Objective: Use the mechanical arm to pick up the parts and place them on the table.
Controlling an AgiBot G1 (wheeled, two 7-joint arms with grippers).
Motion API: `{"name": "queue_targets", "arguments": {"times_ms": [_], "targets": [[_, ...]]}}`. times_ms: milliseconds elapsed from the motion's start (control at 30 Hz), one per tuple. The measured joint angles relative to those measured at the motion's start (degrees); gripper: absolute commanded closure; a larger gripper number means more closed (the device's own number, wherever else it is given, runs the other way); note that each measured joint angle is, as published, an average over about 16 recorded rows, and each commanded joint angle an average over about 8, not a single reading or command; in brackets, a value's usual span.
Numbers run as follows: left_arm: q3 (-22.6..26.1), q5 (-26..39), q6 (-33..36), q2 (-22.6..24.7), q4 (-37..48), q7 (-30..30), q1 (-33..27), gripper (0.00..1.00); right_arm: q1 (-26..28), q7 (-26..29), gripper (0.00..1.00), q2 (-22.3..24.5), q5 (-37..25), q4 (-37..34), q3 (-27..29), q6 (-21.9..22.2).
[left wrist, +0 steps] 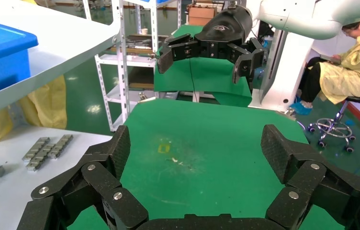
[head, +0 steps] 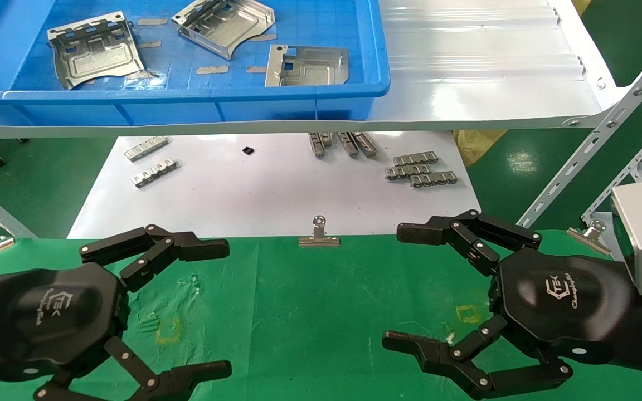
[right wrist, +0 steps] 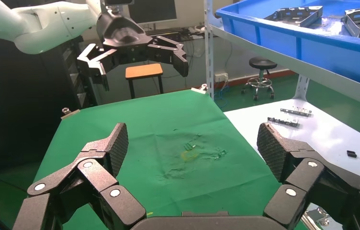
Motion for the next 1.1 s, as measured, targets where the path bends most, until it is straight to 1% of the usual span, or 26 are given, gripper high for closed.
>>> {"name": "queue_targets", "arguments": {"times_ms": [200, 233, 467, 500, 1100], "targets": [[0.0, 0.0, 0.0, 0.0, 0.0, 0.0, 0.0, 0.0, 0.0, 0.0, 0.0, 0.0, 0.0, 0.0, 0.0, 0.0], [0.0, 0.0, 0.0, 0.0, 0.0, 0.0, 0.0, 0.0, 0.0, 0.0, 0.08, 0.0, 0.0, 0.0, 0.0, 0.0], [0.0, 0.0, 0.0, 0.0, 0.0, 0.0, 0.0, 0.0, 0.0, 0.0, 0.96, 0.0, 0.0, 0.0, 0.0, 0.0], [0.0, 0.0, 0.0, 0.0, 0.0, 0.0, 0.0, 0.0, 0.0, 0.0, 1.0, 0.0, 0.0, 0.0, 0.0, 0.0], [0.0, 0.0, 0.0, 0.0, 0.0, 0.0, 0.0, 0.0, 0.0, 0.0, 1.0, 0.0, 0.0, 0.0, 0.0, 0.0]]}}
